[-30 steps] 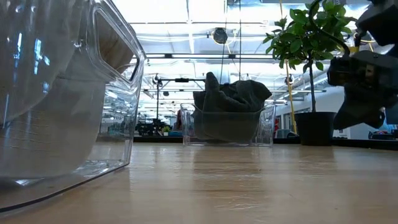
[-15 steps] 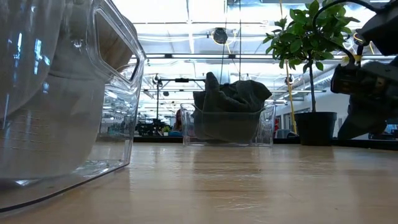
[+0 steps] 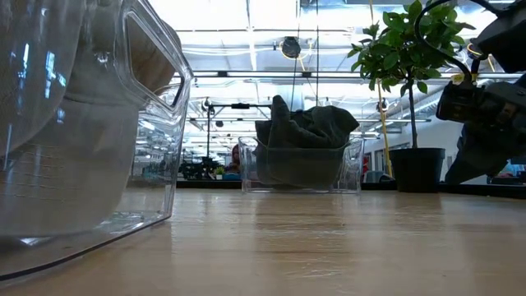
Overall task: Pick & Place hat
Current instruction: Put the brown cap into the bottom transparent bin
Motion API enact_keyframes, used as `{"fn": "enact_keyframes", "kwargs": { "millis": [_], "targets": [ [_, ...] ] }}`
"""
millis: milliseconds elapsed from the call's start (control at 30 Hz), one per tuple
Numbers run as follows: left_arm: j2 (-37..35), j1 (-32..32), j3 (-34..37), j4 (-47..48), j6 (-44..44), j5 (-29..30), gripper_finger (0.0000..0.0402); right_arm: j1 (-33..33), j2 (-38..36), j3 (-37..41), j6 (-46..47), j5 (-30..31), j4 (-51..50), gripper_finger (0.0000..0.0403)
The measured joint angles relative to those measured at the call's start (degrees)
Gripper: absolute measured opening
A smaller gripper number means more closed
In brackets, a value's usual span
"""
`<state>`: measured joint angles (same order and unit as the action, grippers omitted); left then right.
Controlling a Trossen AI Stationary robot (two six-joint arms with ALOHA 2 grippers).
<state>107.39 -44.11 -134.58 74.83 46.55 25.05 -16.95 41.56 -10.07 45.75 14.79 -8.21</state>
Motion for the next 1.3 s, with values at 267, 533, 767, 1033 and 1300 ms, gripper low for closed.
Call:
{"fn": "enact_keyframes", "kwargs": {
  "millis": [267, 533, 767, 1033, 1300],
  "targets": [
    [4.9, -5.1, 0.0, 11.2, 16.3, -4.8, 0.0039, 0.1, 0.0, 0.0, -1.1, 1.9, 0.3, 0.0],
    [10.6, -5.5, 0.5, 15.1, 20.0, -11.6, 0.0041, 1.7, 0.0, 0.0, -2.1, 3.3, 0.3, 0.0],
    [11.5, -3.4, 6.4, 15.2, 20.0, -11.5, 0.0041, 2.4, 0.0, 0.0, -2.1, 3.2, 0.3, 0.0],
    [10.4, -2.0, 11.2, 15.1, 17.1, -11.6, 0.0041, 2.4, 0.0, 0.0, -2.0, 3.1, 0.3, 0.0],
    [3.4, -1.4, 11.9, 15.2, 17.2, -7.9, 0.0041, 2.4, 0.0, 0.0, -1.9, 3.0, 0.3, 0.0]
  ]
}}
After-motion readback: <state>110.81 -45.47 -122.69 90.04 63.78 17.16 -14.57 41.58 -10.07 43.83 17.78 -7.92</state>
